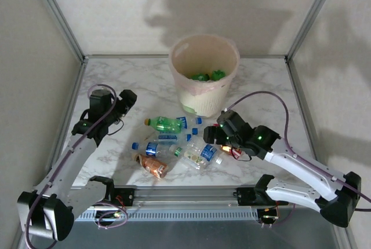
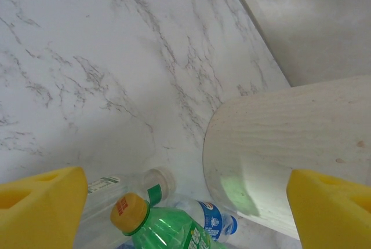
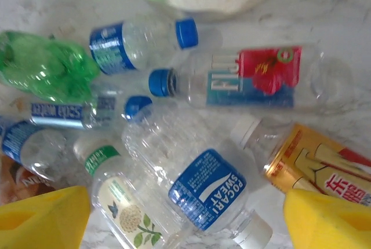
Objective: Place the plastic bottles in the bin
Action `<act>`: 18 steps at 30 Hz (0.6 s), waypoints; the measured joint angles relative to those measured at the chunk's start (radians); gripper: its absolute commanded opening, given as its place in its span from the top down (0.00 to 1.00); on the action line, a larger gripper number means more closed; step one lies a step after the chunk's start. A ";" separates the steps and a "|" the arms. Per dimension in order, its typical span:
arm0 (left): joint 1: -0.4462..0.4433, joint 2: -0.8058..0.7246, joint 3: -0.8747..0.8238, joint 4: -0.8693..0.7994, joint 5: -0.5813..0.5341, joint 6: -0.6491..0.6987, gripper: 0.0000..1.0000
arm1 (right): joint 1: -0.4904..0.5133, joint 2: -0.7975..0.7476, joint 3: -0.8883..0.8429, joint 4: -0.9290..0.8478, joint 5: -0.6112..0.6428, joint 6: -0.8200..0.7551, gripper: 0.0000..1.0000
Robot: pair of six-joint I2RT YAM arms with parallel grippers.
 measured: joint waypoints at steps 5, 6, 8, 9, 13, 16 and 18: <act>0.000 0.026 -0.003 0.003 0.006 -0.018 0.13 | 0.058 0.040 -0.024 0.112 -0.068 -0.004 0.14; 0.000 0.024 -0.007 0.006 0.005 -0.019 0.13 | 0.076 0.055 -0.023 0.134 -0.076 -0.008 0.14; 0.000 0.024 -0.014 0.010 0.005 -0.019 0.13 | 0.111 0.097 -0.018 0.159 -0.086 -0.021 0.15; 0.000 0.024 -0.019 0.010 0.005 -0.022 0.13 | 0.129 0.122 -0.010 0.164 -0.093 -0.028 0.16; 0.000 0.023 -0.045 0.016 -0.008 -0.030 0.13 | 0.206 0.219 0.048 0.186 -0.103 -0.061 0.17; 0.000 0.023 -0.059 0.013 -0.039 -0.045 0.13 | 0.280 0.299 0.121 0.212 -0.104 -0.097 0.17; 0.002 0.024 -0.059 0.010 -0.055 -0.048 0.13 | 0.327 0.371 0.178 0.230 -0.113 -0.127 0.17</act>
